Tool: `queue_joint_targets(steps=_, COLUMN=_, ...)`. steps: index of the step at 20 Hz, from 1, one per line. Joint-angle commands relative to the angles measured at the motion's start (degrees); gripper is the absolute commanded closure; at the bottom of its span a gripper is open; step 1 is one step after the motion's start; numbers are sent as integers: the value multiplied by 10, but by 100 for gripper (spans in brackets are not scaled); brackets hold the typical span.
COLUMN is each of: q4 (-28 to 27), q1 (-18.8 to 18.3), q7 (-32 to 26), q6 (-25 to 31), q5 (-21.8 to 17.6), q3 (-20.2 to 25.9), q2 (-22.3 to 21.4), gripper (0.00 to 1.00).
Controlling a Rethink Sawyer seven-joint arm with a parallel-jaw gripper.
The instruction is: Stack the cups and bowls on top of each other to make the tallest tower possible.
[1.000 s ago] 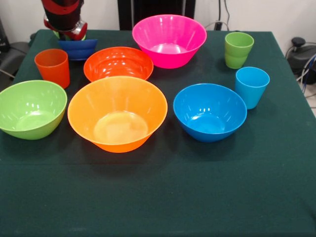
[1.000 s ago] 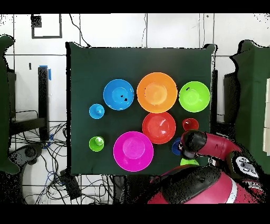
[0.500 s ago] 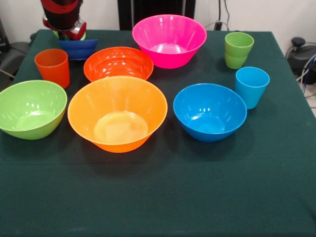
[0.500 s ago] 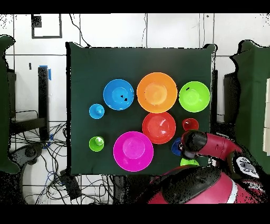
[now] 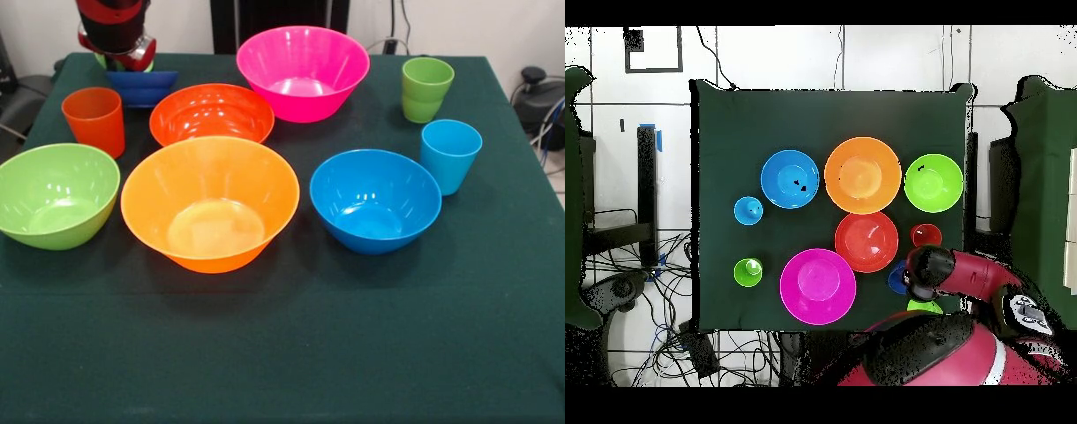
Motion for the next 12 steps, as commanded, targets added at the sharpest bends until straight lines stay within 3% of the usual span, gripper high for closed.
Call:
queue_joint_targets(steps=1, q4=11, q1=41, q7=14, q6=44, q5=9, q3=52, q2=1, gripper=100)
queue_joint_targets(steps=5, q4=-1, q1=41, q7=1, q6=83, q5=19, q3=58, q2=-2, gripper=100)
queue_joint_targets(steps=12, q4=4, q1=35, q7=1, q6=85, q5=18, q3=59, q2=-9, gripper=100)
